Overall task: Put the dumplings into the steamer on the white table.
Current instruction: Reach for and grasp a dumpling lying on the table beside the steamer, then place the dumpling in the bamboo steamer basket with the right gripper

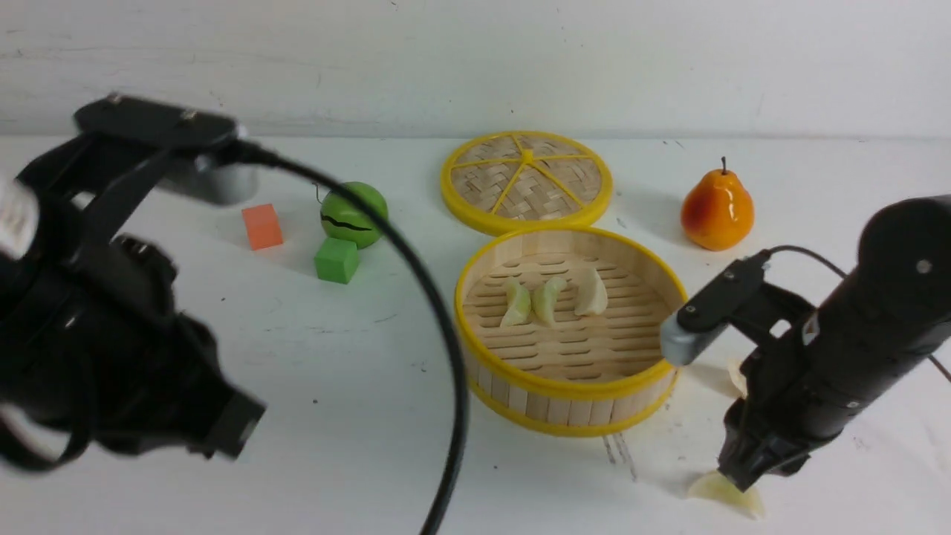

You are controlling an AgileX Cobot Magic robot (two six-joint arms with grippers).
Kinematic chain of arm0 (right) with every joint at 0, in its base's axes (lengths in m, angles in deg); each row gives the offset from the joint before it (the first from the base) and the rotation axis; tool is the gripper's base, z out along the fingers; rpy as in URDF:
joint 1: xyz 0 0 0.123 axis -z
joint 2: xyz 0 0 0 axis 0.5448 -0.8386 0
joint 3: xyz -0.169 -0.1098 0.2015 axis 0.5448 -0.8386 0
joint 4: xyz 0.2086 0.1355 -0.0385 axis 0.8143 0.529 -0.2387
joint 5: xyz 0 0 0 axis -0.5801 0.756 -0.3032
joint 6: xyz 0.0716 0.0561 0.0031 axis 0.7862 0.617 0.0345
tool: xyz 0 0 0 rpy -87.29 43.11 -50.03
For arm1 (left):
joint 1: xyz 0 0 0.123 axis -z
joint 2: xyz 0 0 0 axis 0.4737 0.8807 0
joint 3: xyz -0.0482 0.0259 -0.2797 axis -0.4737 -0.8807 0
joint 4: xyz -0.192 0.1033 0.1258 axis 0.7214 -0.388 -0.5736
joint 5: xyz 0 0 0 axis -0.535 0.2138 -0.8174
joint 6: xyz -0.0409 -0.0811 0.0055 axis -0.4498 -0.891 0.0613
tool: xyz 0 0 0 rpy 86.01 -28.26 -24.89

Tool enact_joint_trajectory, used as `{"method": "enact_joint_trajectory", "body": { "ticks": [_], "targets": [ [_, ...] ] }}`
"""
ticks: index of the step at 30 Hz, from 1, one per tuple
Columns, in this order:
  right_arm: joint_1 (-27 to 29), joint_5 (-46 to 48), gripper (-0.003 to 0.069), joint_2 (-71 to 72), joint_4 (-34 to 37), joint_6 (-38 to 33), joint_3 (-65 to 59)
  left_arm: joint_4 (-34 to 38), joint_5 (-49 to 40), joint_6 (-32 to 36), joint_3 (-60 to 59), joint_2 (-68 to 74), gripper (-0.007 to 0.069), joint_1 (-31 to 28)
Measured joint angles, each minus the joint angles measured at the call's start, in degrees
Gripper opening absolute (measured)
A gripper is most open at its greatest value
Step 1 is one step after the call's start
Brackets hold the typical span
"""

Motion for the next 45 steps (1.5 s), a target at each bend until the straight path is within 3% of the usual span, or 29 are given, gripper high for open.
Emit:
{"method": "enact_joint_trajectory", "body": {
  "ticks": [2, 4, 8, 13, 14, 15, 16, 17, 24, 26, 34, 45],
  "targets": [
    [0.0, -2.87, 0.0372, -4.15, -2.12, 0.02, 0.16, 0.04, 0.53, 0.17, -3.91, -4.04, -0.0014, 0.0],
    [0.0, -5.2, 0.0444, -6.75, -4.37, 0.02, 0.24, 0.16, 1.07, 0.17, -6.12, -6.48, -0.0014, 0.0],
    [0.0, -8.37, 0.051, -11.05, -7.11, 0.02, 0.32, 0.74, 1.42, 0.17, -8.99, -10.2, -0.0014, 0.0],
    [-0.03, -8.22, 0.041, -11.92, -6.39, 0.02, 0.55, 0.95, 1.5, 0.17, -9.9, -12.12, -0.0014, 0.0],
    [-0.07, -7.65, 0.0286, -11.93, -4.96, 0.02, 0.55, 1.03, 1.49, 0.17, -9.95, -12.46, -0.0014, 0.0],
    [-0.07, -7.65, 0.0286, -11.93, -4.96, 0.02, 0.55, 1.03, 1.49, 0.17, -9.95, -12.49, -0.0014, 0.0],
    [-0.07, -7.37, 0.0215, -11.93, -4.5, 0.02, 0.55, 1.03, 1.49, 0.17, -9.95, -12.59, -0.0014, 0.0],
    [-0.09, -6.59, 0.019, -11.86, -3.96, 0.06, 0.82, 0.95, 1.49, 0.17, -9.96, -12.64, -0.0014, 0.0],
    [-2.4, 3.22, 0.0204, -7.49, -0.92, 2.92, 8.35, 0.86, 1.87, 0.19, -10.08, -12.64, -0.0014, 0.0],
    [-4.84, 4.73, 0.0204, -6.07, 0.28, 7.61, 15.6, 0.86, 2.77, 0.19, -10.08, -12.64, -0.0014, 0.0],
    [-8.55, -0.09, 0.0204, -13.34, 0.75, 16.93, 29.2, 0.92, 3.81, 0.39, -10.08, -12.64, -0.0014, 0.0],
    [-8.69, -5.0, 0.0209, -27.28, 0.94, 23.65, 32.29, 0.92, 1.93, 0.39, -10.08, -12.64, -0.0014, 0.0]
  ]
}}
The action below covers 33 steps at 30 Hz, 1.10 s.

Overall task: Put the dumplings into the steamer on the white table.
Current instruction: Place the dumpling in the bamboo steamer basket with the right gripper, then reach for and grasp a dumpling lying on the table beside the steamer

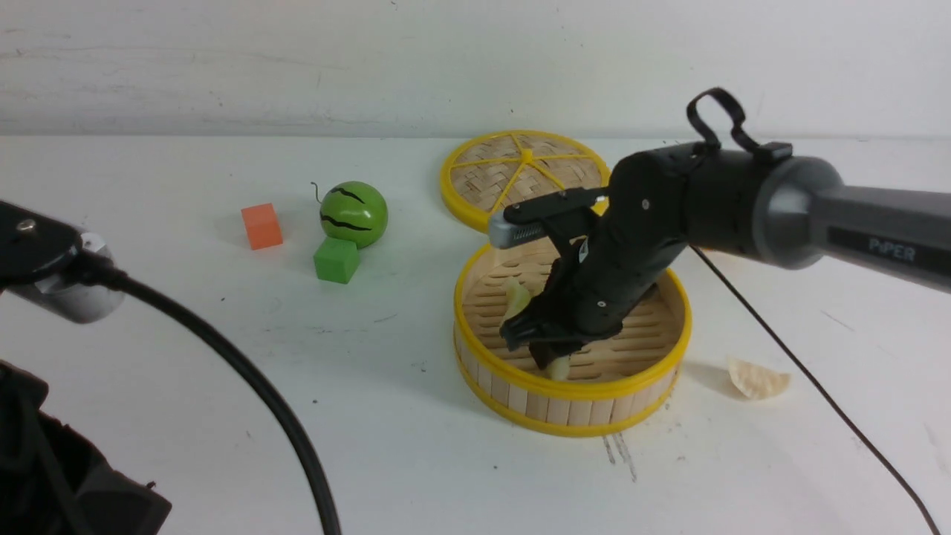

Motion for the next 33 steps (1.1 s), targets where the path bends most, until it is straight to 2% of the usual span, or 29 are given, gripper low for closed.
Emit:
{"method": "enact_joint_trajectory", "body": {
  "ticks": [2, 5, 8, 10, 12, 17, 21, 23, 25, 30, 33],
  "targets": [
    [0.0, -0.52, 0.0248, -0.58, 0.0, 0.27, 0.07, 0.0, -0.05, 0.0, 0.0, 0.0, -0.0014, 0.0],
    [-0.05, -0.55, 0.0351, -0.45, -0.18, 0.38, 0.49, 0.0, -0.05, 0.0, 0.0, 0.0, -0.0014, 0.0],
    [-0.05, 4.12, 0.0484, 0.98, -1.18, 0.38, 2.38, 0.0, -0.13, 0.0, 0.0, 0.0, -0.0014, 0.0],
    [-0.05, 8.7, 0.0538, 3.12, -3.36, 0.38, 4.19, 0.0, -0.13, 0.0, 0.0, 0.0, -0.0014, 0.0],
    [0.0, 12.34, 0.0561, 5.87, -6.56, 0.21, 5.24, 0.0, -0.14, 0.0, 0.0, 0.0, -0.0013, 0.0],
    [1.77, 20.5, 0.057, 12.43, -14.77, -0.2, 5.81, 0.0, -0.2, 0.0, 0.0, 0.0, -0.0011, 0.0],
    [7.02, 22.26, 0.0556, 14.38, -15.35, -0.58, 3.89, 0.0, -0.2, 0.0, 0.0, 0.0, -0.0009, 0.0],
    [11.97, 20.81, 0.0537, 14.36, -13.48, -3.17, -0.2, 0.0, -0.2, 0.0, 0.0, 0.0, -0.0009, 0.0],
    [14.4, 19.18, 0.0523, 13.95, -11.81, -6.36, -3.34, 0.0, -0.2, 0.0, 0.0, 0.0, -0.0009, 0.0],
    [16.58, 13.21, 0.0489, 11.75, -10.02, -17.6, -9.66, 0.0, -0.2, 0.0, 0.0, 0.0, -0.0008, 0.0],
    [16.57, 9.19, 0.0479, 9.18, -10.0, -21.4, -10.56, 0.0, -0.2, 0.0, 0.0, 0.0, -0.0008, 0.0]
  ]
}}
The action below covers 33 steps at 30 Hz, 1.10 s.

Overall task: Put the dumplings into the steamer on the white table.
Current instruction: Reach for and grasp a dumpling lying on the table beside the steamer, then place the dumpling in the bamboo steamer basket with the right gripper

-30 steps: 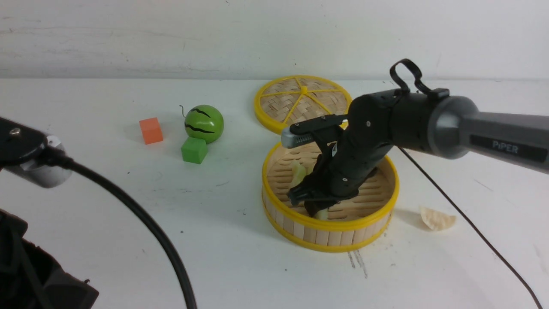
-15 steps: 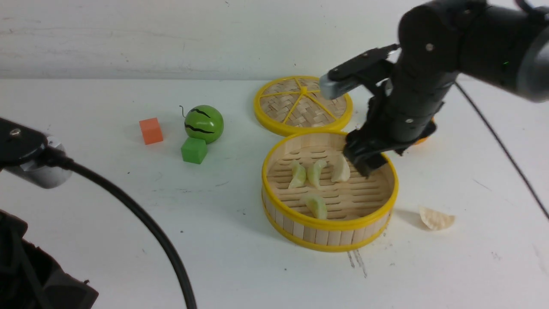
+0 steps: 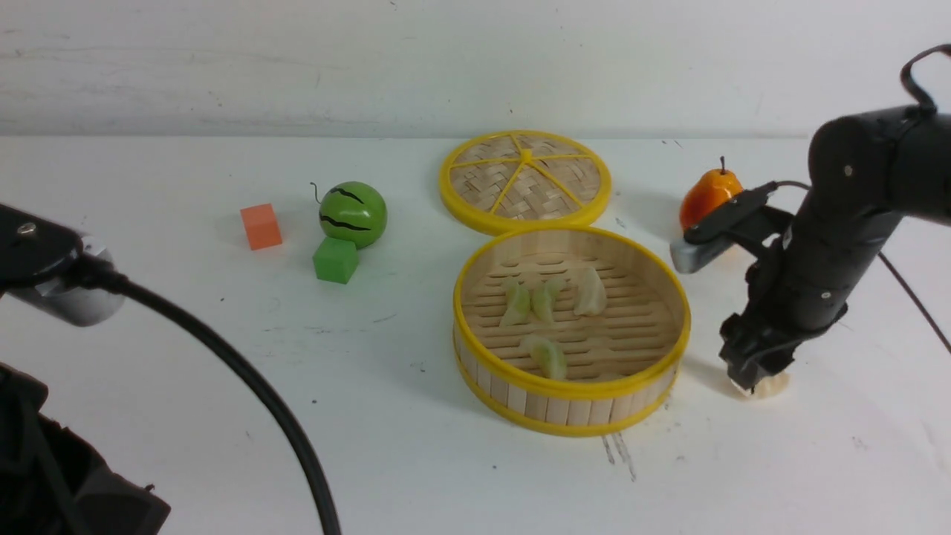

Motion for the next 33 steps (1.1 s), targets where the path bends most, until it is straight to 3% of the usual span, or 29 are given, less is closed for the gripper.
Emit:
{"method": "enact_joint_trajectory", "body": {
  "ticks": [9, 12, 16, 21, 27, 33],
  "targets": [
    [0.0, -5.81, 0.0472, -6.73, -2.32, 1.32, 0.17, -0.05, 0.0, 0.0, 0.0, 0.0, -0.0006, 0.0],
    [0.0, -5.89, 0.0425, -6.98, -4.65, 4.86, 0.34, -0.05, -0.04, 0.0, 0.0, 0.0, -0.0004, 0.0],
    [-0.12, -5.4, 0.0297, -6.67, -6.71, 6.78, 0.34, -0.05, -0.04, 0.0, 0.0, 0.0, -0.0001, 0.0],
    [-0.21, -1.23, 0.0294, -3.22, -7.7, 8.05, 0.57, -0.2, 0.01, 0.0, 0.0, 0.0, 0.0003, 0.0],
    [-3.1, 3.45, 0.0293, 3.44, -2.3, 9.65, 7.11, -1.54, 1.47, 0.0, 0.0, 0.0, 0.0008, 0.0],
    [-10.55, -0.14, 0.0291, 3.25, 6.15, 11.25, 11.03, -1.8, 2.84, 0.0, 0.0, 0.0, 0.0013, 0.0]
  ]
}}
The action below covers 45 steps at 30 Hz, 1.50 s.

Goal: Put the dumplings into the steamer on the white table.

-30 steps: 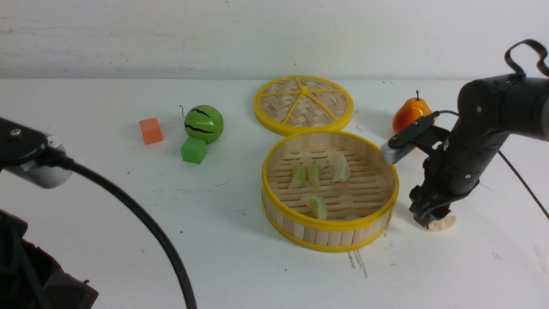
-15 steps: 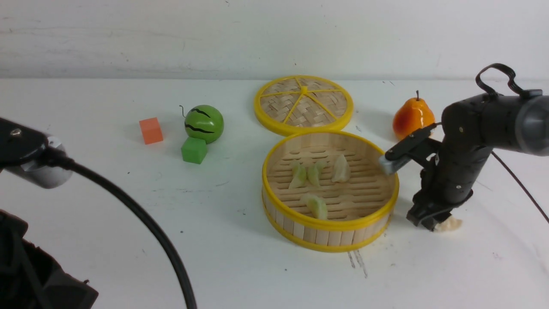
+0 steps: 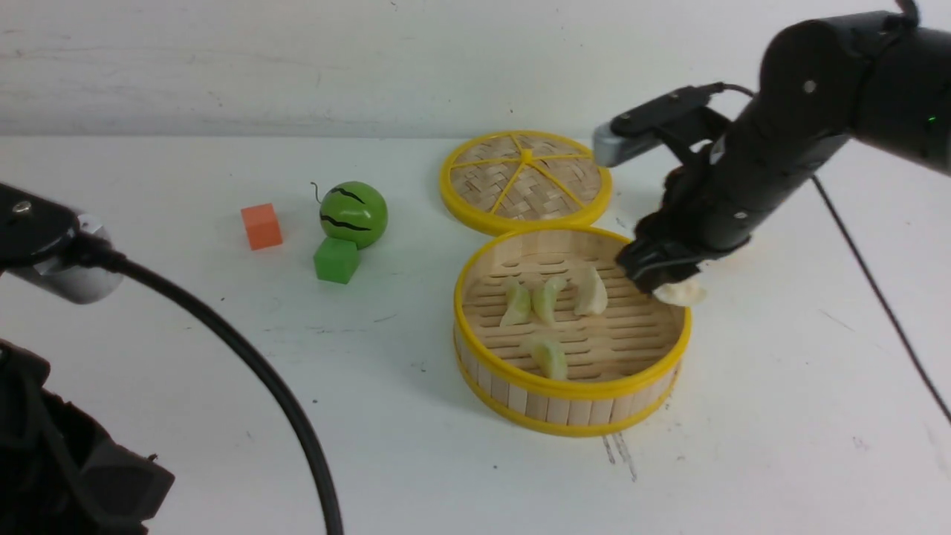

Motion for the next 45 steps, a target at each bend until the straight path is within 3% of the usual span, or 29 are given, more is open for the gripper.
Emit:
{"method": "enact_joint_trajectory", "body": {
  "ticks": [4, 12, 15, 16, 19, 23, 28, 37, 39, 45],
  "targets": [
    [-2.79, -4.61, 0.0291, -4.42, 0.89, 1.6, 0.01, -0.02, -0.61, 0.0, 0.0, -0.52, 0.0014, 0.0],
    [-3.1, -6.84, 0.0295, -12.2, -0.96, 7.15, -0.04, -0.43, -2.53, -0.25, -1.25, -8.71, 0.0019, 0.0],
    [-3.1, -7.37, 0.0344, -12.33, -1.4, 8.54, 0.08, -1.36, -2.59, -1.43, -2.88, -12.3, 0.002, 0.0],
    [-3.1, -6.75, 0.04, -12.28, -1.52, 9.1, 0.5, -2.64, -2.74, -3.07, -4.74, -15.27, 0.0021, 0.0],
    [-3.1, -4.32, 0.0469, -10.9, -1.63, 9.41, 1.59, -5.38, -2.68, -6.55, -8.31, -20.05, 0.0024, 0.0],
    [-3.1, -2.56, 0.0481, -5.23, -1.21, 9.71, 2.14, -9.76, -1.34, -13.19, -13.01, -26.85, 0.0028, 0.0],
    [-3.1, -4.46, 0.0356, 7.33, -0.77, 9.71, -0.55, -13.62, 4.41, -22.83, -19.35, -36.03, 0.0032, 0.0],
    [-3.1, -20.33, 0.0017, 28.37, 4.97, 7.63, -20.55, -14.0, 21.69, -25.06, -28.8, -43.05, 0.0034, 0.0],
    [-3.1, -24.69, -0.0016, 33.42, 6.46, 5.06, -26.59, -14.59, 25.31, -25.08, -30.69, -43.05, 0.0034, 0.0],
    [-3.1, -31.07, -0.002, 48.27, 11.72, -2.59, -40.6, -15.96, 29.6, -25.08, -32.87, -43.05, 0.0037, 0.0]
  ]
}}
